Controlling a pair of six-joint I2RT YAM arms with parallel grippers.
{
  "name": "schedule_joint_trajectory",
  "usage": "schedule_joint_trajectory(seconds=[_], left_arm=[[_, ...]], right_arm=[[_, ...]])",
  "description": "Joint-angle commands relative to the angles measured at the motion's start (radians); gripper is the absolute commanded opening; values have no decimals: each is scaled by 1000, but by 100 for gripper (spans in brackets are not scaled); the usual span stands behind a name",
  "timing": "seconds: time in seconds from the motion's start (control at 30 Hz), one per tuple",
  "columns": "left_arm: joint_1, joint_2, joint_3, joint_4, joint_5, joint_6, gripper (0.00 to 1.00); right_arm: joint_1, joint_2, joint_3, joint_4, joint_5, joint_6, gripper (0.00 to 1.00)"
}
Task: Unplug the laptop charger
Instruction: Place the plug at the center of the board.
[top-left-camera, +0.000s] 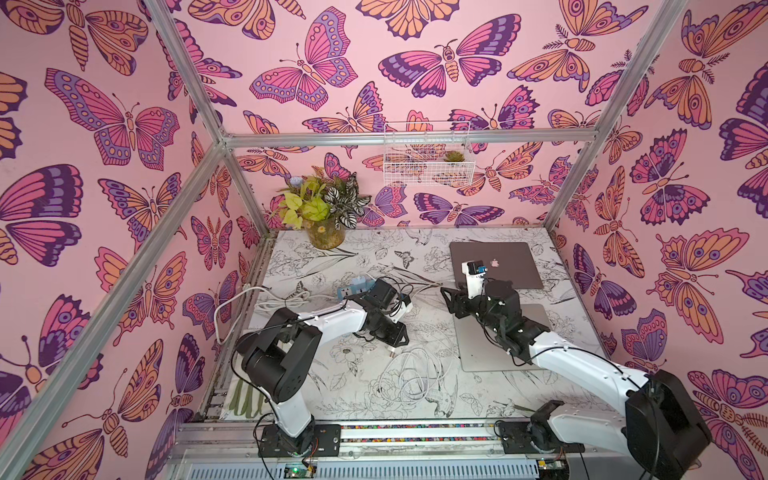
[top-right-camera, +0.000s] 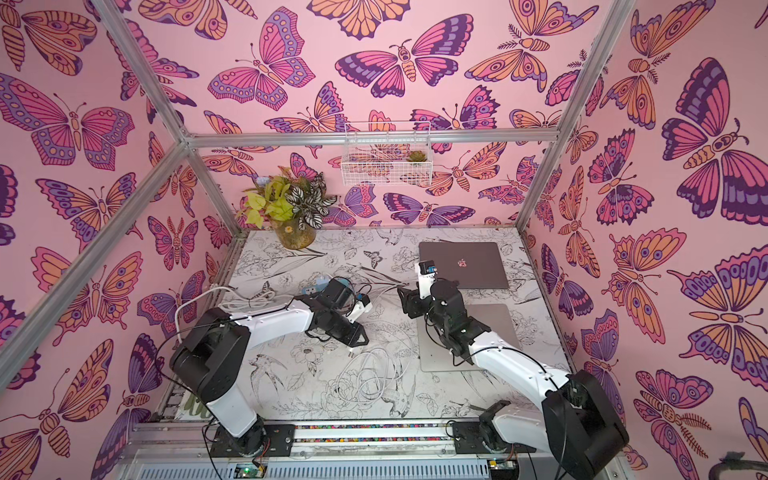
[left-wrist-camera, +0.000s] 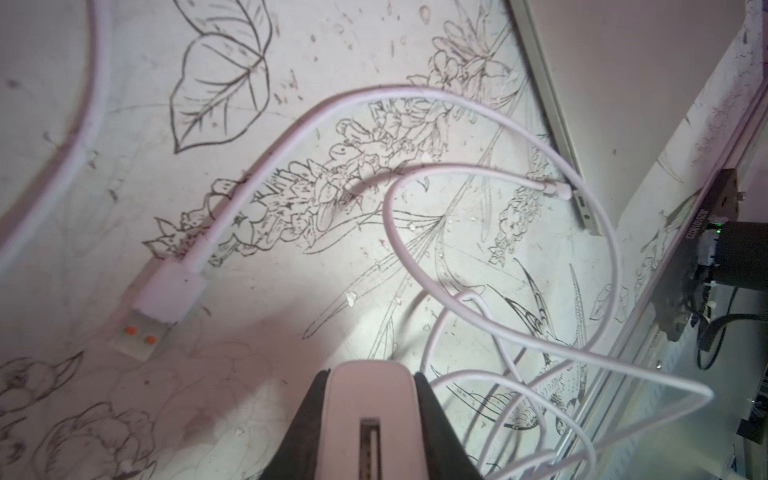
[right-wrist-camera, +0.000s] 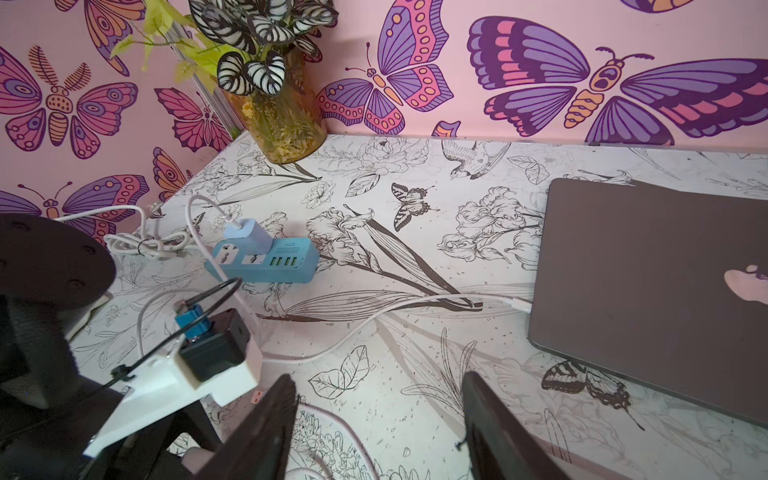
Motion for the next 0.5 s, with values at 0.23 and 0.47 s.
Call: schedule_joint_trajectory(seconds=[0.23, 0.47], left_arm=[[10, -132, 27, 20, -101, -1, 56], [91, -249, 49, 163, -165, 9, 67]], right_arm=[[2, 2, 32, 21, -42, -19, 65], [-5, 136, 281, -205, 103, 40, 65]])
